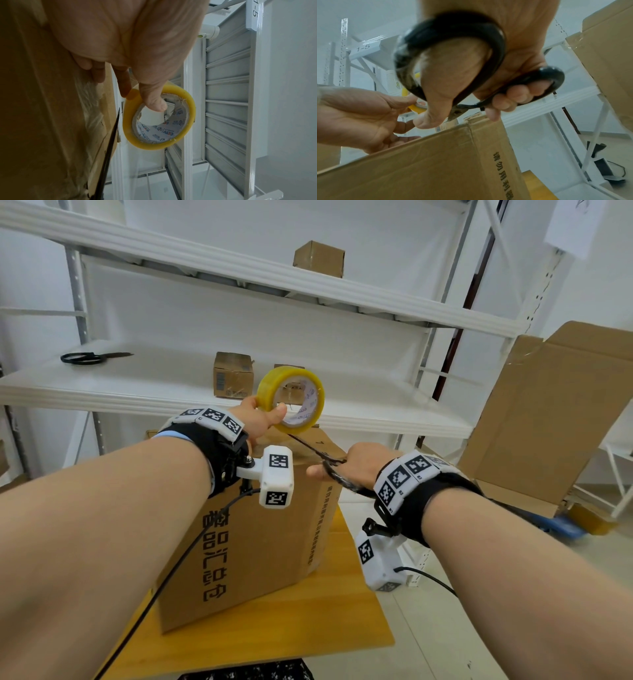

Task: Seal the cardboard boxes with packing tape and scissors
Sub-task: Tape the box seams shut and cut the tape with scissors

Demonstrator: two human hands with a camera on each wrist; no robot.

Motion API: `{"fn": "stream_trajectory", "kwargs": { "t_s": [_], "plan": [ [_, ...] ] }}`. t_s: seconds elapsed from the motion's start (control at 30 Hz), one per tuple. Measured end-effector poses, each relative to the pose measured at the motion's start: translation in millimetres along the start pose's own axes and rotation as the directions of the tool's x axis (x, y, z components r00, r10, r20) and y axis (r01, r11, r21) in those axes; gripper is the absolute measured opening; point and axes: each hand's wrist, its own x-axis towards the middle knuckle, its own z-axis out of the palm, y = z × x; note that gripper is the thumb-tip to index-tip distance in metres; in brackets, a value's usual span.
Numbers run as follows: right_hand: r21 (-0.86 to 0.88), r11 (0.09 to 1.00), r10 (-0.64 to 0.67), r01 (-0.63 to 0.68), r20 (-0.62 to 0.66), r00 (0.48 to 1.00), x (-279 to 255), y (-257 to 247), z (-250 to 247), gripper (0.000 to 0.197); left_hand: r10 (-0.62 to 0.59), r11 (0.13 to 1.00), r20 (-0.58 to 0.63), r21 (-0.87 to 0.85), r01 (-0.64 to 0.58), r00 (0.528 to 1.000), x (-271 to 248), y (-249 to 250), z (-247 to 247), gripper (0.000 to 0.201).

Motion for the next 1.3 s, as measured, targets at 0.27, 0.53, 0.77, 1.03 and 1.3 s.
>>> {"fn": "stream_trajectory", "kwargs": {
  "t_s": [0.27, 0.53, 0.77, 1.03, 1.3],
  "plan": [
    [0.033, 0.990, 0.140, -0.138, -0.056, 0.989, 3.5, 29.0, 0.1, 0.078, 0.029, 0.993, 0.016, -0.112, -0.027, 0.999, -2.7, 2.0, 2.9, 0.085],
    [0.319, 0.905, 0.302, -0.280, -0.021, 0.953, -8.4, 61.2, -8.3, 0.058, 0.043, 0.999, 0.095, -0.010, -0.042, 0.995, -31.5, 27.5, 14.3, 0.065],
    [0.438, 0.821, 0.388, -0.365, 0.041, 0.921, -22.0, 76.2, 23.6, 0.036, 0.002, 0.956, 0.275, -0.281, 0.079, 0.961, -50.9, 33.4, 53.0, 0.055],
    [0.246, 0.878, 0.357, -0.410, 0.234, 0.904, -24.0, 85.2, 75.3, 0.048, -0.053, 0.952, 0.443, -0.248, 0.179, 0.895, -67.3, 25.4, 101.6, 0.051],
    [0.135, 0.908, 0.349, -0.397, 0.284, 0.893, 0.9, 104.6, 154.5, 0.036, -0.177, 0.948, 0.515, -0.139, 0.286, 0.838, -63.3, -2.2, 146.3, 0.047]
  ]
}}
